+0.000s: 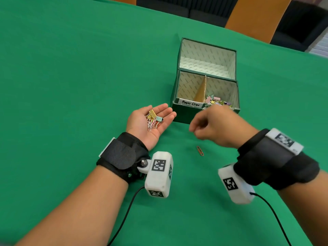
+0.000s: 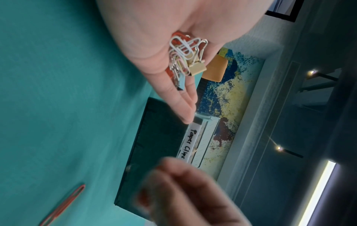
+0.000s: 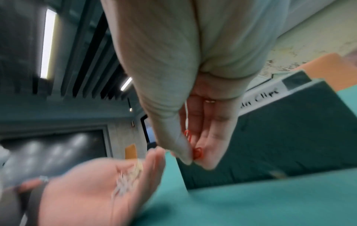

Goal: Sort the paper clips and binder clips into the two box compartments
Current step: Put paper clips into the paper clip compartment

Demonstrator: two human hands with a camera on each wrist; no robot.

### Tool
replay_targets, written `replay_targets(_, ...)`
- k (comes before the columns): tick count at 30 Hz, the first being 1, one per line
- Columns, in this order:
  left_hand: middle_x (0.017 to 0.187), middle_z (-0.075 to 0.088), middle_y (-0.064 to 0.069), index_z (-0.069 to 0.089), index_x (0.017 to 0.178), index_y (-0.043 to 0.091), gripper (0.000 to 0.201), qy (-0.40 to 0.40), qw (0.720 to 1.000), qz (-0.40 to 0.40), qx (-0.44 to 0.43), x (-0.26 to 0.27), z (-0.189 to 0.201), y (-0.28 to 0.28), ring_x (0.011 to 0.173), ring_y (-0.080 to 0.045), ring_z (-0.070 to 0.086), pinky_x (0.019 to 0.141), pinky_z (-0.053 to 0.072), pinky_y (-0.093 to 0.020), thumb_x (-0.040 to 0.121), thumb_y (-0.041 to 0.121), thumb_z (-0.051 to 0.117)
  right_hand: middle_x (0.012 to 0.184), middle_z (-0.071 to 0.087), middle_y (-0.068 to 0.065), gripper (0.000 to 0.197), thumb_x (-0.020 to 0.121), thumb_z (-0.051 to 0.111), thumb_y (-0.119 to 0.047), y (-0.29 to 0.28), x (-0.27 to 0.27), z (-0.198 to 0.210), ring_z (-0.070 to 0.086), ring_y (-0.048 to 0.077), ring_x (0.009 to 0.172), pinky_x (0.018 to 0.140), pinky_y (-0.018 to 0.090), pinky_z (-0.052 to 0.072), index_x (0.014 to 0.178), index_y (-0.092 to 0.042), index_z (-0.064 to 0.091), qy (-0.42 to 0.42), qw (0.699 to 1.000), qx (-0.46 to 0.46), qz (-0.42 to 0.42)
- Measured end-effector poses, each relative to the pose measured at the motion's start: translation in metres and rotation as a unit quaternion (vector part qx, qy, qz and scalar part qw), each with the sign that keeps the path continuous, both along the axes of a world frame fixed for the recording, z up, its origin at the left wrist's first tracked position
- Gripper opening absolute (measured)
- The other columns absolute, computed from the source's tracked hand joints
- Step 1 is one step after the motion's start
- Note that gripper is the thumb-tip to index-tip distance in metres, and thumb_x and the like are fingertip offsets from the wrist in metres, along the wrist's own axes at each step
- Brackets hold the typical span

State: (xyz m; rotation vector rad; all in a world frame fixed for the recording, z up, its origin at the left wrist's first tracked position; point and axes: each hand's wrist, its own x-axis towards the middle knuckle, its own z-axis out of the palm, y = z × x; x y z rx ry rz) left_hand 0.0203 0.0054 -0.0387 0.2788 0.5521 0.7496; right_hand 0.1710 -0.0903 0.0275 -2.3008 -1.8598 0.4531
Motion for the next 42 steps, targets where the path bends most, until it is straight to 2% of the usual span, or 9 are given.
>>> replay_targets(2,0.079,0.070,-0.020,0.062,0.095,-0.009,0.042,0.001,1.000,0.000,0.000,0.001,0.000,0.000,0.070,-0.031,0.071,0.063,0.060,-0.032,0.101,0.021,0.034,0.069,0.070,-0.012,0.013,0.080,0.072,-0.013,0.007,0.003,0.021,0.064,0.001,0.064,0.064,0.005,0.048,0.081,-0.025,0.075,0.046,0.994,0.097,-0.028)
replay_targets(8,0.081,0.070,-0.020,0.063,0.097,-0.009,0.041,0.008,1.000,-0.002,-0.003,0.002,-0.001,0.000,0.073,-0.031,0.072,0.063,0.060,-0.031,0.101,0.021,0.034,0.086,0.071,-0.005,0.011,0.084,0.072,-0.011,0.042,0.015,0.050,0.068,0.010,0.082,0.083,0.029,0.057,0.092,-0.019,0.074,0.111,0.934,0.325,-0.096)
replay_targets(13,0.082,0.071,-0.020,0.063,0.098,-0.009,0.041,0.013,1.000,-0.003,0.000,0.002,-0.002,0.000,0.074,-0.032,0.072,0.060,0.060,-0.031,0.101,0.021,0.035,0.097,0.073,-0.005,0.016,0.088,0.068,-0.026,0.048,0.014,0.028,0.061,0.004,0.081,0.076,0.015,0.046,0.102,-0.020,0.074,0.025,0.987,0.148,-0.047)
replay_targets(15,0.082,0.071,-0.020,0.063,0.097,-0.009,0.041,0.013,1.000,-0.004,0.001,0.003,-0.001,0.001,0.074,-0.032,0.072,0.060,0.060,-0.031,0.101,0.021,0.035,0.099,0.073,-0.006,0.019,0.090,0.066,-0.029,0.043,0.013,0.028,0.061,0.003,0.084,0.080,0.016,0.045,0.106,-0.021,0.074,0.033,0.985,0.162,-0.043)
replay_targets(19,0.082,0.071,-0.020,0.063,0.097,-0.009,0.041,0.013,1.000,-0.005,0.002,0.004,-0.001,0.001,0.074,-0.032,0.072,0.062,0.060,-0.031,0.101,0.021,0.035,0.078,0.071,-0.012,0.013,0.090,0.065,-0.034,0.027,0.011,0.037,0.066,0.005,0.074,0.075,0.025,0.055,0.090,-0.025,0.074,0.084,0.971,0.218,-0.048)
replay_targets(24,0.079,0.070,-0.019,0.063,0.096,-0.009,0.042,0.017,1.000,-0.007,0.007,0.004,0.000,0.000,0.072,-0.030,0.072,0.064,0.060,-0.031,0.101,0.021,0.034,0.067,0.066,-0.018,0.008,0.082,0.073,-0.036,0.006,0.006,0.029,0.058,-0.010,0.062,0.063,0.016,0.044,0.084,-0.029,0.075,0.008,0.999,0.009,0.029)
replay_targets(30,0.079,0.071,-0.019,0.063,0.096,-0.008,0.042,0.018,1.000,-0.008,0.001,0.004,0.000,-0.003,0.071,-0.031,0.072,0.061,0.060,-0.031,0.101,0.022,0.034,0.082,0.068,-0.009,0.026,0.068,0.084,-0.035,-0.010,0.005,-0.011,0.063,0.011,0.075,0.065,0.023,0.045,0.086,-0.028,0.068,-0.049,0.988,-0.142,0.015)
replay_targets(38,0.080,0.070,-0.020,0.063,0.096,-0.009,0.042,0.014,1.000,-0.013,-0.004,0.004,0.000,-0.004,0.071,-0.032,0.072,0.063,0.060,-0.032,0.101,0.021,0.034,0.072,0.067,-0.009,0.015,0.072,0.066,-0.011,-0.012,-0.004,-0.016,0.066,0.013,0.070,0.071,0.030,0.057,0.079,-0.024,0.070,-0.026,0.992,-0.119,0.040)
replay_targets(42,0.088,0.070,-0.023,0.062,0.099,-0.010,0.042,-0.017,0.999,-0.027,-0.021,0.006,-0.002,-0.005,0.077,-0.036,0.071,0.070,0.060,-0.040,0.100,0.021,0.034,0.071,0.065,-0.016,0.015,0.080,0.064,-0.014,0.007,0.000,0.011,0.058,-0.003,0.067,0.064,0.009,0.044,0.082,-0.026,0.071,0.017,0.993,0.115,-0.001)
